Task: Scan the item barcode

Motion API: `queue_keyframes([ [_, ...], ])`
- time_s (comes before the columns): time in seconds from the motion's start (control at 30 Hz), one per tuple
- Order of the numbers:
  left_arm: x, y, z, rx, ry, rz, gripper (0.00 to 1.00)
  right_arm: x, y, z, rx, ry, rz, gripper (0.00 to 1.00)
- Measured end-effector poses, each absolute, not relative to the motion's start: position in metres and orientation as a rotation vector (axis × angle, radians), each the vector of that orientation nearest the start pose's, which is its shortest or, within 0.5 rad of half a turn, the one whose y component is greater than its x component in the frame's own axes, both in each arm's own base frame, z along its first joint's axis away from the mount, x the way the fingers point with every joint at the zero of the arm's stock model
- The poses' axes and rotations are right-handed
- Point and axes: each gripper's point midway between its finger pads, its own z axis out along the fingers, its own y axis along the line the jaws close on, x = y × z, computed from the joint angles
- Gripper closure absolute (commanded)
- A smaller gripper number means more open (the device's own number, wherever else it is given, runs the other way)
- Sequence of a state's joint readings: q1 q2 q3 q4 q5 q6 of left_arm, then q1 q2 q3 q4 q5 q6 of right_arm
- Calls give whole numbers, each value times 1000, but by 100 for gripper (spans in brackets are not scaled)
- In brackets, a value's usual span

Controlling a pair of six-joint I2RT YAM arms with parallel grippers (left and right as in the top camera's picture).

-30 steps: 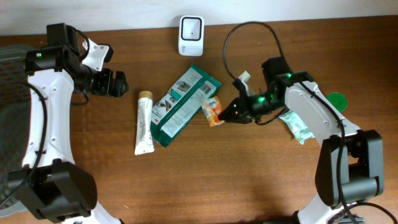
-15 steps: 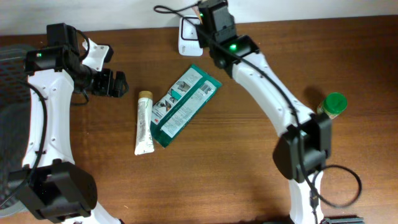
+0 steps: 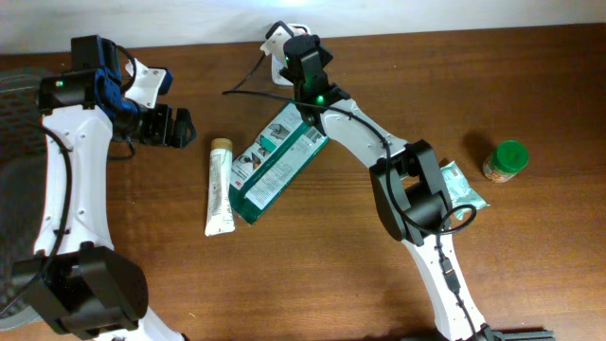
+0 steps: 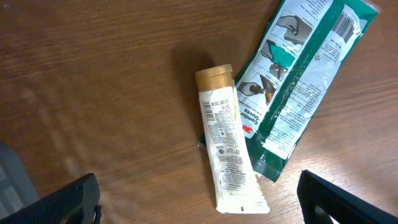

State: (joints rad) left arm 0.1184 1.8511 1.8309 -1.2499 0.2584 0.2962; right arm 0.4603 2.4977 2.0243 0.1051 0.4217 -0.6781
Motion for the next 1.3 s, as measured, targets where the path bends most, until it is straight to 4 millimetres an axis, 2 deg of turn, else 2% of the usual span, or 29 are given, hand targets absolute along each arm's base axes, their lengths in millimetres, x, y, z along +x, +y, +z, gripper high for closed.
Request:
queue_keyframes([
  [0.1,413,5,193,302,2767,-268,1,648,243,124,-827,1796,-561,96],
  [0.2,413,5,193,302,2767,-268,1,633,237,97,-870,1929,-541,96],
  [0.23,413,5,193,302,2768,-267,1,624,236,104,-835,1984,-480,96],
  [0.27,413,5,193,302,2767,-268,1,616,237,117,-794,2021,-419,96],
  [0.3,413,5,193,302,2767,-267,1,600,234,145,-711,2078,-331,96],
  [0.37,413,5,193,302,2767,-267,1,561,220,217,-511,2150,-193,96],
  [0.4,413,5,193,302,2766,-266,1,533,207,239,-456,2222,-164,96],
  [0.43,412,5,193,301,2770,-269,1,509,195,246,-403,2298,-144,96],
  [0.47,412,5,193,301,2770,-269,1,476,174,258,-289,2393,-121,96],
  [0.5,412,5,193,302,2769,-268,1,455,158,256,-196,2480,-117,96],
  [0.53,412,5,193,302,2769,-268,1,428,125,240,-53,2628,-155,96],
  [0.57,413,5,193,302,2768,-268,1,426,110,235,35,2663,-153,96],
  [0.63,413,5,193,302,2768,-267,1,413,69,207,246,2792,-129,96],
  [0.7,413,5,193,302,2767,-267,1,404,24,156,501,2900,-77,96],
  [0.73,412,5,193,302,2770,-269,1,406,15,136,567,2894,-20,96],
  [0.8,412,5,193,301,2770,-268,1,390,-17,87,717,2936,-6,96],
  [0.87,412,5,193,302,2768,-268,1,381,-44,61,829,2926,-5,94],
  [0.9,412,5,193,302,2768,-267,1,376,-54,53,875,2920,-7,80],
  [0.93,413,5,193,302,2767,-267,1,372,-59,50,900,2922,-6,47],
  [0.97,413,5,193,302,2767,-267,1,369,-62,48,914,2926,-9,35],
  [1.07,413,5,193,302,2768,-267,1,363,-57,48,927,2957,37,30],
  [1.1,413,5,193,302,2768,-267,1,362,-48,53,881,2992,99,30],
  [1.17,412,5,193,302,2768,-267,1,374,-27,77,745,3010,177,30],
  [1.2,413,5,193,302,2768,-267,1,388,-4,94,629,2995,221,30],
  [1.23,413,5,193,302,2767,-267,1,391,4,98,593,2989,237,30],
  [1.3,413,5,193,302,2768,-267,1,399,39,104,472,2978,346,30],
])
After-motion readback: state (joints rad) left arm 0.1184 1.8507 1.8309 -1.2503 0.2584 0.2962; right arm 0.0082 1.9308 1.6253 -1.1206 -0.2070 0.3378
